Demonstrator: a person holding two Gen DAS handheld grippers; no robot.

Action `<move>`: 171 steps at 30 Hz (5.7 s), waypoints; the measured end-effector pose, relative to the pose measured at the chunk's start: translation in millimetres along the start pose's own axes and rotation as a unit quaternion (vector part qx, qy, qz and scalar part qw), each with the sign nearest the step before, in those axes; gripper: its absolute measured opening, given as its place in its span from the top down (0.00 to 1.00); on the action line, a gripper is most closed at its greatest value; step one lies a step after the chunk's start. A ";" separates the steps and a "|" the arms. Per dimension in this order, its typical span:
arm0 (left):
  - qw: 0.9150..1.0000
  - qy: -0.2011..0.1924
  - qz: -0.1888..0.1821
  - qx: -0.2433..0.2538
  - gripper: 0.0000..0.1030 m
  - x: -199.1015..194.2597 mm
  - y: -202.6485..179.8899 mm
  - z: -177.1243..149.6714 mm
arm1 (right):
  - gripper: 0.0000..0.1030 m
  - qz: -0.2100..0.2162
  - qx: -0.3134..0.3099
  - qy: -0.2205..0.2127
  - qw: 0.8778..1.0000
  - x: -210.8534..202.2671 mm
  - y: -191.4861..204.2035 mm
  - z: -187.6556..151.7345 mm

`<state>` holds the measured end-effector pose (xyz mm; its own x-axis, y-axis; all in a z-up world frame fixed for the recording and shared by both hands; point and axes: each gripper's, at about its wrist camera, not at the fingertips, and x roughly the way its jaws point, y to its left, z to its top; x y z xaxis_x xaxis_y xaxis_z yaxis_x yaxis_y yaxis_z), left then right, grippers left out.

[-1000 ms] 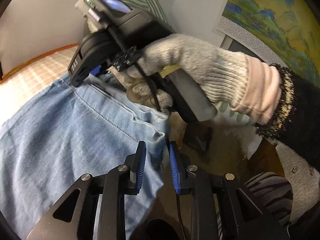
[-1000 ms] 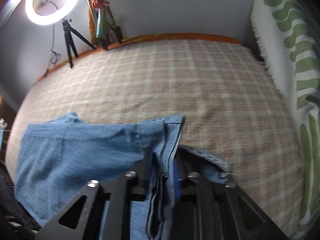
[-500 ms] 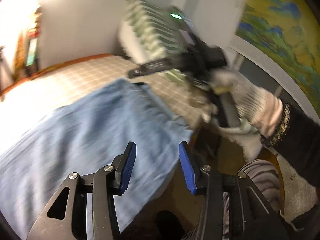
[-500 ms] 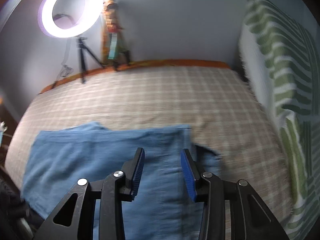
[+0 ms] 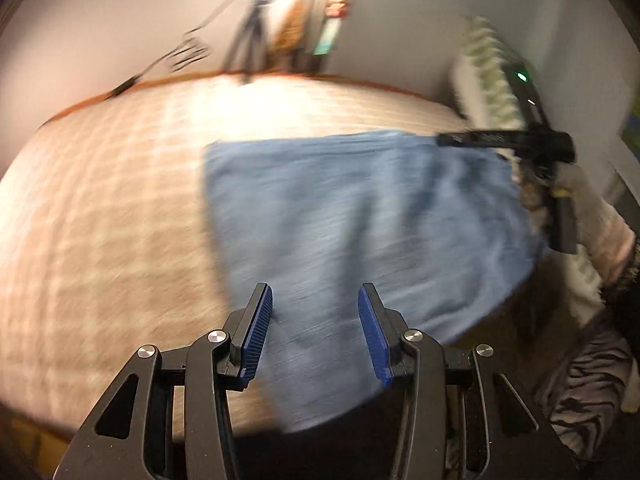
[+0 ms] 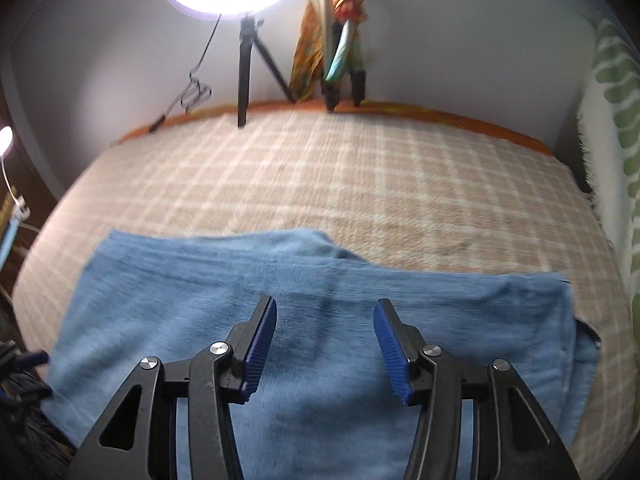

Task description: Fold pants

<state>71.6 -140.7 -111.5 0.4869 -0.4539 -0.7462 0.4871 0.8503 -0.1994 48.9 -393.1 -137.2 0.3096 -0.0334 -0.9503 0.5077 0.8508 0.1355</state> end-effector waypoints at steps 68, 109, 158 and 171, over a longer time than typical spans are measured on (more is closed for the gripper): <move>0.993 -0.024 -0.116 0.028 0.72 33.8 -36.6 52.6 | 0.98 0.188 0.066 0.037 0.979 -40.5 39.1 34.4; 0.947 0.031 -0.181 0.262 0.72 126.5 -227.4 62.1 | 0.57 0.089 0.230 -0.002 0.969 -35.3 -228.1 -18.3; 0.977 0.068 -0.152 0.136 0.45 109.1 -177.7 76.8 | 0.66 0.015 0.123 0.043 0.991 -101.2 -174.3 -154.3; 0.975 0.107 -0.195 0.025 0.45 148.4 -155.8 114.6 | 0.20 0.120 0.219 -0.015 0.968 -73.4 -239.0 -113.9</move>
<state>151.1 -371.0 -118.4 0.0986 -0.6698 -0.7360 0.6417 0.6081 -0.4674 -186.7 -534.2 -131.8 0.4816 0.1173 -0.8685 0.7082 0.5316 0.4645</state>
